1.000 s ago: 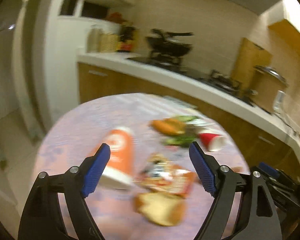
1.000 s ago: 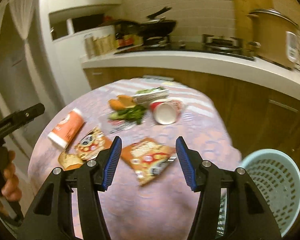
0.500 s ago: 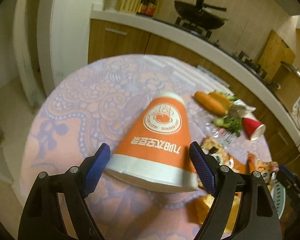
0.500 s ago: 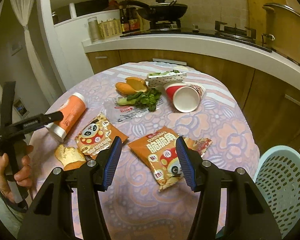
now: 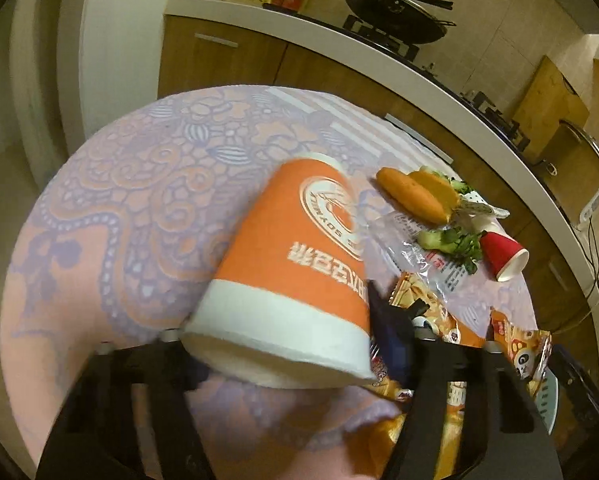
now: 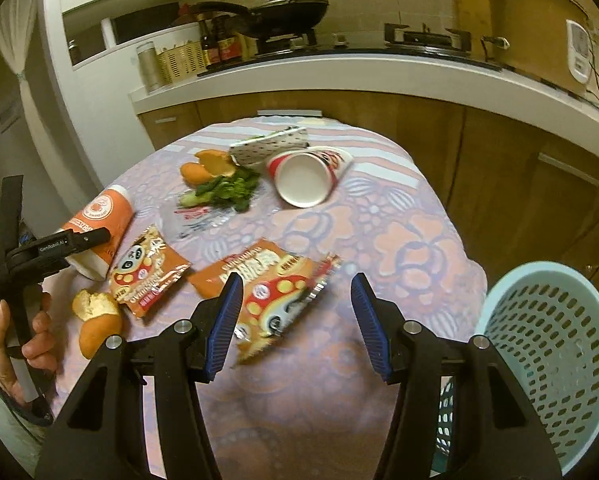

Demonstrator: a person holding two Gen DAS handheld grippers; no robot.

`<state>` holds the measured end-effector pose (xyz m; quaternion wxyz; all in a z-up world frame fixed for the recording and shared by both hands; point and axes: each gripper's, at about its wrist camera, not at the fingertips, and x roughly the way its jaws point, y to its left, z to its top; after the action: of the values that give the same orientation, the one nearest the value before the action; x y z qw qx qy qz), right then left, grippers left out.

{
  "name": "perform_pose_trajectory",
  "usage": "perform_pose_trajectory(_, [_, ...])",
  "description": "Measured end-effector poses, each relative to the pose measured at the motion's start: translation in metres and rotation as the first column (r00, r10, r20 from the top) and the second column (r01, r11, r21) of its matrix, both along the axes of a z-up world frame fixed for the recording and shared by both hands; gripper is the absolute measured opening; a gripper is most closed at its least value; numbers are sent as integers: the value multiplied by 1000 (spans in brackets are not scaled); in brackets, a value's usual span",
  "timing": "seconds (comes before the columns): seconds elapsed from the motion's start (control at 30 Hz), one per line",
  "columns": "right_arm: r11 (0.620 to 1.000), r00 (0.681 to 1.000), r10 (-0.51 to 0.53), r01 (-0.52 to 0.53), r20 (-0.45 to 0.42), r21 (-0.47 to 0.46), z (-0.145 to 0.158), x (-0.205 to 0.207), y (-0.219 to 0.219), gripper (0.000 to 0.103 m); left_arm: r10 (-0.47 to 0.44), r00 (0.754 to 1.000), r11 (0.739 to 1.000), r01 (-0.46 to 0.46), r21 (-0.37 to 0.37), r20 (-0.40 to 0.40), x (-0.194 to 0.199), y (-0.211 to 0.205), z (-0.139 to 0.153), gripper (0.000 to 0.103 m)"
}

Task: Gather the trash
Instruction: 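Grasp the orange paper cup with the left tool, then grasp the orange snack wrapper with the right tool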

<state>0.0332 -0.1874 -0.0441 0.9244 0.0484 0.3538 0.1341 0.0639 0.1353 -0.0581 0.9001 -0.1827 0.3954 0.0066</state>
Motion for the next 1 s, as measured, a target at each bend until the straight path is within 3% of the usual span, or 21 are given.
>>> perform_pose_trajectory(0.1, [1000,1000,-3,3,-28,3,-8,2,-1,53,12,1000,1000,-12,5,24,-3,0,2,44])
perform_pose_trajectory(0.3, [999,996,-32,32,-87,6,-20,15,5,53,22,997,1000,-23,7,73,-12,0,12,40])
perform_pose_trajectory(0.43, [999,991,-38,35,-129,-29,-28,32,12,53,7,991,999,-13,47,132,-21,-11,31,40])
perform_pose_trajectory(0.47, [998,991,-46,41,-122,-50,-29,33,16,50,-2,989,998,-7,60,151,-24,-16,38,40])
perform_pose_trajectory(0.5, [997,992,-46,38,-117,-65,-29,32,19,37,-11,986,998,-1,70,167,-27,-20,44,40])
perform_pose_trajectory(0.57, [996,993,-41,32,-111,-85,-29,31,23,26,-29,981,996,12,85,194,-32,-32,54,40])
perform_pose_trajectory(0.6, [996,994,-35,26,-105,-87,-29,29,24,14,-36,979,996,18,86,201,-33,-36,58,40])
perform_pose_trajectory(0.67, [997,995,-8,1,-100,-72,-28,26,25,5,-53,975,996,35,87,215,-34,-48,65,40])
perform_pose_trajectory(0.87, [996,1000,1,-1,-3,-90,-12,5,17,2,-118,962,989,92,112,248,-39,-93,85,40])
perform_pose_trajectory(1.0, [996,998,-44,47,51,-72,5,-7,-12,2,-176,946,981,147,125,273,-43,-132,96,40])
